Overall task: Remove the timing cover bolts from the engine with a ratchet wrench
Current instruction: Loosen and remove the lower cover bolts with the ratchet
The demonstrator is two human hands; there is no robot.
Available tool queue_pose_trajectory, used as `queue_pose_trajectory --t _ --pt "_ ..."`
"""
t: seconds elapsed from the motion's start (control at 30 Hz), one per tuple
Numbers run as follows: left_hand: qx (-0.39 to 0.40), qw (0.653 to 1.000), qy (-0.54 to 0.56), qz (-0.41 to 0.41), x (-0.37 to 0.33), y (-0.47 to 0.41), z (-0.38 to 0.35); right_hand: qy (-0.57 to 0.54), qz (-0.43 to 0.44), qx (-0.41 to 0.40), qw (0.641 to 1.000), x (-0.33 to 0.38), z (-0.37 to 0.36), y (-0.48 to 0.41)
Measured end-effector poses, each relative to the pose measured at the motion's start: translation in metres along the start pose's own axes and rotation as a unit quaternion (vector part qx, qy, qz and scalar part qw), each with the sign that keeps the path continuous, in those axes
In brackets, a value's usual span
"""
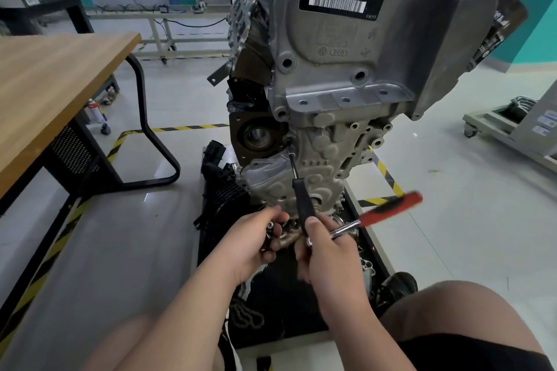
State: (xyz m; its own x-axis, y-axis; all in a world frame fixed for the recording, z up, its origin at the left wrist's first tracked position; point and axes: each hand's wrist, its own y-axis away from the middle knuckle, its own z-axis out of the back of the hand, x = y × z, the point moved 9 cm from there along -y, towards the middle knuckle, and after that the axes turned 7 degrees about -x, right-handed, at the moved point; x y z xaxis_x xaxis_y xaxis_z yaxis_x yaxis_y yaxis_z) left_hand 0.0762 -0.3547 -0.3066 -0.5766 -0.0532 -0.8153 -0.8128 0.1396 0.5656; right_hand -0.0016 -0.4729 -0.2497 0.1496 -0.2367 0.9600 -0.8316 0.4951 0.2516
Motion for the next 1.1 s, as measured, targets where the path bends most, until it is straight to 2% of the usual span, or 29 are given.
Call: queue_pose_trajectory --t 0.03,0.07,0.1,0.13,0.17,0.2,0.27,0.3,0.37,0.53,0.6,0.7,0.83,0.97,1.03,1.1 --pt "-0.012 1.000 0.019 0.009 0.001 -0.002 0.002 0.163 0.101 -0.031 0.981 0.015 0.006 -0.002" --pt "-0.021 0.999 0.041 0.017 0.002 -0.003 0.003 0.304 0.169 -0.041 0.937 0.023 0.005 -0.002" --pt "-0.026 0.997 0.063 0.023 0.002 -0.004 0.004 0.399 0.199 -0.045 0.894 0.024 0.004 -0.003" --pt "-0.027 0.996 0.083 0.026 0.002 -0.005 0.003 0.439 0.214 -0.044 0.872 0.023 0.004 -0.005" --pt "-0.026 0.994 0.099 0.027 0.001 -0.005 0.003 0.436 0.210 -0.034 0.874 0.021 0.002 -0.006" --pt "-0.024 0.993 0.111 0.025 0.000 -0.004 0.002 0.395 0.195 -0.010 0.898 0.019 -0.002 -0.007" --pt "-0.021 0.992 0.124 0.018 -0.002 -0.003 0.001 0.218 0.142 0.039 0.965 0.015 -0.009 -0.007" --pt "-0.021 0.992 0.124 0.016 -0.003 -0.002 0.001 0.132 0.108 0.051 0.984 0.014 -0.010 -0.007" --pt "-0.023 0.993 0.117 0.012 -0.005 -0.001 0.000 0.050 0.050 0.058 0.996 0.011 -0.010 -0.007" --pt "-0.022 0.993 0.116 0.002 -0.010 0.000 -0.003 -0.054 -0.032 0.090 0.994 0.007 -0.017 -0.002" --pt "-0.017 0.993 0.120 -0.006 -0.013 0.001 -0.005 -0.146 -0.087 0.117 0.978 0.001 -0.024 0.003" --pt "-0.013 0.993 0.117 -0.016 -0.014 0.002 -0.005 -0.289 -0.186 0.166 0.924 -0.005 -0.038 0.012" --pt "-0.008 0.993 0.116 -0.029 -0.015 0.002 -0.003 -0.372 -0.237 0.198 0.875 -0.006 -0.045 0.017" --pt "0.001 0.993 0.114 -0.038 -0.017 -0.002 -0.002 -0.469 -0.274 0.244 0.803 -0.005 -0.056 0.026" --pt "0.005 0.992 0.117 -0.042 -0.018 -0.004 -0.002 -0.478 -0.277 0.242 0.797 -0.006 -0.056 0.025" --pt "0.005 0.992 0.116 -0.043 -0.019 -0.005 -0.001 -0.463 -0.276 0.232 0.810 -0.009 -0.053 0.022"
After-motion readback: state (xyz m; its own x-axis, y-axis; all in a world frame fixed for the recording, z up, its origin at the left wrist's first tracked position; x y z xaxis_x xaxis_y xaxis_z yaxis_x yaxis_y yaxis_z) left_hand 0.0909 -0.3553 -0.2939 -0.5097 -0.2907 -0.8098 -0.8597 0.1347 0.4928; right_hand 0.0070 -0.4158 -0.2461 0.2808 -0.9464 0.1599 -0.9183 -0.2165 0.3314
